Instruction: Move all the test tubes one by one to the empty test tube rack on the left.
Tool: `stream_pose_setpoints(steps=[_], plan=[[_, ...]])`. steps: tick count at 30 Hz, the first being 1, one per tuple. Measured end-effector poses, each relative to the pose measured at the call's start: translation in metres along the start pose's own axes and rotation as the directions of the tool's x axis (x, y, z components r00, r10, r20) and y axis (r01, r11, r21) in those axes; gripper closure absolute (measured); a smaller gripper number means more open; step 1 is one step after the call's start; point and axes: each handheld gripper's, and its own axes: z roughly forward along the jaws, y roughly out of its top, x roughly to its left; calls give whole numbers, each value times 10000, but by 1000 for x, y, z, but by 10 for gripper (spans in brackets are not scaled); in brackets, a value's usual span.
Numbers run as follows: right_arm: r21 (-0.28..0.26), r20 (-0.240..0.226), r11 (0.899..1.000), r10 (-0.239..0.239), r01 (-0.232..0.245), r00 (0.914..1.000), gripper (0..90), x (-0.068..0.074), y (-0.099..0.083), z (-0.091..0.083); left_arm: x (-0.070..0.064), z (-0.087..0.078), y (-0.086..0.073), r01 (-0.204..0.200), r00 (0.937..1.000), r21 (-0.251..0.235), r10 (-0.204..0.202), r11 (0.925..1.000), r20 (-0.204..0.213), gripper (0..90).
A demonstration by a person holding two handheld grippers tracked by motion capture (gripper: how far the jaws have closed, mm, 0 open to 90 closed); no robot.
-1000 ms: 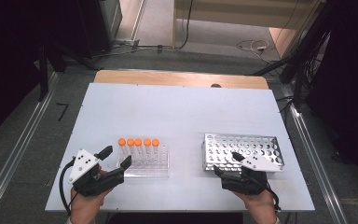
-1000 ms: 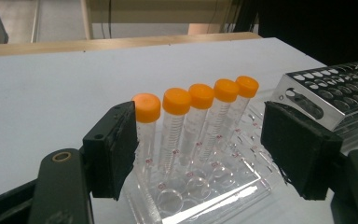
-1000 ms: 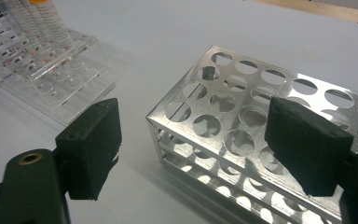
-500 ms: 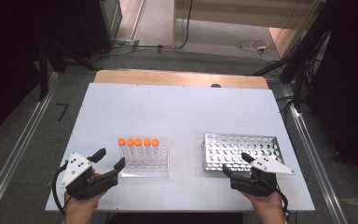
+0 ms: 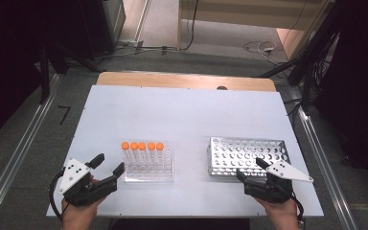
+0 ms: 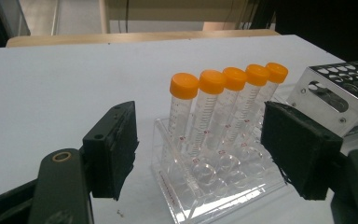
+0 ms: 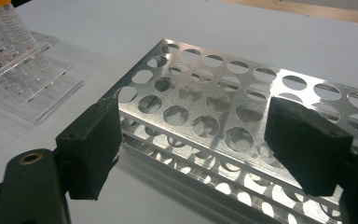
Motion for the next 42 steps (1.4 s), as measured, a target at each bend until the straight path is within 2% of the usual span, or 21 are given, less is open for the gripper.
stream_pose_setpoints(steps=[14,42], plan=[[-31,212,9998,204,-203,9996,174,-11,-3,-7,10,-2,-1,116,9997,52,-115,9999,-233,270],[-221,764,9975,687,-672,9947,174,-33,-9,-20,16,-1,-1,147,9991,126,-142,9998,-393,269]])
